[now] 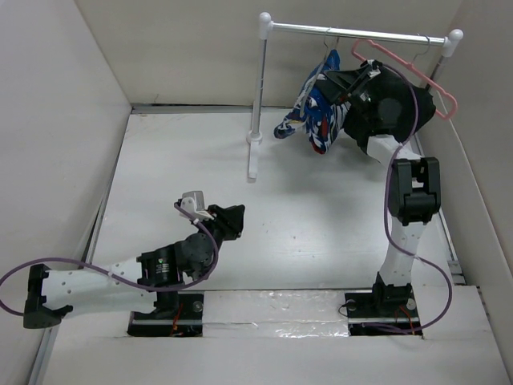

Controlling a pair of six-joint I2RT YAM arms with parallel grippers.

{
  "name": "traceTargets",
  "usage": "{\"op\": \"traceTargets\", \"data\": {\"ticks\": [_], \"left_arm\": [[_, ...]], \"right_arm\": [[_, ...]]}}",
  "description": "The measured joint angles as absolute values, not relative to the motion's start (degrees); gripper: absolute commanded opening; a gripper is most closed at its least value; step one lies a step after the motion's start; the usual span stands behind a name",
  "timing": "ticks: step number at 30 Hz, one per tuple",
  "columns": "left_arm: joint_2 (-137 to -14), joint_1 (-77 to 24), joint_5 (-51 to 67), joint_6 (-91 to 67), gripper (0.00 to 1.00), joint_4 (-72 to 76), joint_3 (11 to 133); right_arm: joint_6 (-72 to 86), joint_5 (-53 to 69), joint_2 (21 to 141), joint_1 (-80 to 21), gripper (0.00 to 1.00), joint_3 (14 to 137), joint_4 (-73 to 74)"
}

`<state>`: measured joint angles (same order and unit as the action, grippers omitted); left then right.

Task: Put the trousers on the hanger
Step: Place the hanger at the clothesline, then reset both arms

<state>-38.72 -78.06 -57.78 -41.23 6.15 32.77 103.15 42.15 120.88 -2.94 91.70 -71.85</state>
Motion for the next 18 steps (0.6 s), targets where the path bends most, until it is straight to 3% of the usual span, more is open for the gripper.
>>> {"op": "traceTargets", "data": {"ticks": [1,13,18], "left_arm": [[-38.94,-78.06,-57.54,-41.23,0.21,6.31,32.84],[-40.86,-78.06,-56.55,-41.04,0.23,7.46,34.65],[-42.98,-78.06,-55.72,-40.86,0.36,7.14,37.01]], "right_arm": [[102.39,42.15,119.13,-2.72,1.00,89.17,-72.29],[82.19,40.99,95.11,-1.21,1.00,65.01,-68.47],[71.02,39.35,86.17,-1.26,1.00,58.30,-61.56]]}}
